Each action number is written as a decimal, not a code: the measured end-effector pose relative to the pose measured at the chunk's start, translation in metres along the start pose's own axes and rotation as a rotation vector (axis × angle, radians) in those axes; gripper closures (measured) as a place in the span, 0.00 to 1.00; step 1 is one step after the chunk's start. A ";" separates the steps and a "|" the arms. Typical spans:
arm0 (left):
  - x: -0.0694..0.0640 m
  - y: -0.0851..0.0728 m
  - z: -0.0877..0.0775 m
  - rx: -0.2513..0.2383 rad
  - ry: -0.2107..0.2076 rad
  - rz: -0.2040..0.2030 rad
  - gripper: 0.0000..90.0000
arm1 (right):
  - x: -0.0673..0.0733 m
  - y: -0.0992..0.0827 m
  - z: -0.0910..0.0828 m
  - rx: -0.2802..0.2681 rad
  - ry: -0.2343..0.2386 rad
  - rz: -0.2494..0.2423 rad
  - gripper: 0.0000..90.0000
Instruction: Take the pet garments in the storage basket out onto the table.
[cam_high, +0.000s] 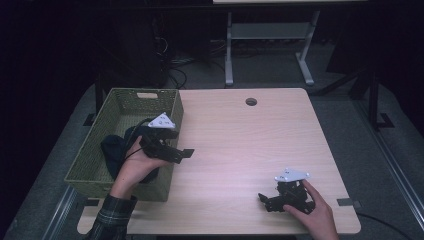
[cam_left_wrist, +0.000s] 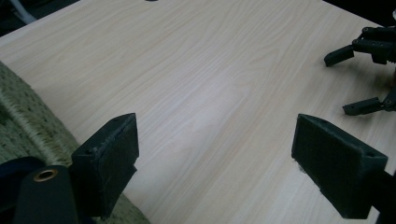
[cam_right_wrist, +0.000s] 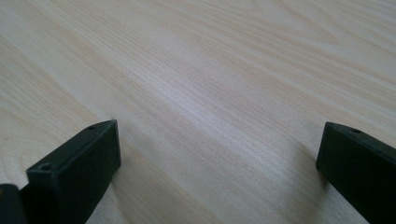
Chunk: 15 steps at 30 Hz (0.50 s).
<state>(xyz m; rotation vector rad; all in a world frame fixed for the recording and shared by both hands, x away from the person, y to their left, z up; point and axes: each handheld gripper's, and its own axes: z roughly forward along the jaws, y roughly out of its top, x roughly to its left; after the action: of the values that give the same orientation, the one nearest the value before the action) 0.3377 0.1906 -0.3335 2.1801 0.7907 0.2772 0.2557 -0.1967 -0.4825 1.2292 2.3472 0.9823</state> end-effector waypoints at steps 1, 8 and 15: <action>0.001 -0.001 -0.001 -0.005 0.003 -0.005 0.16 | 0.000 0.000 0.000 0.000 0.000 0.000 0.00; 0.009 -0.005 -0.008 -0.004 0.017 -0.016 0.16 | 0.000 0.000 0.000 0.000 0.000 0.000 0.00; 0.020 -0.010 -0.017 -0.006 0.036 -0.035 0.16 | 0.000 0.000 0.000 0.000 0.000 0.000 0.00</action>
<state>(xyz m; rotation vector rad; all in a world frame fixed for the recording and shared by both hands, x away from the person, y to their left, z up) 0.3415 0.2179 -0.3307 2.1585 0.8457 0.3011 0.2557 -0.1967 -0.4826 1.2290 2.3471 0.9826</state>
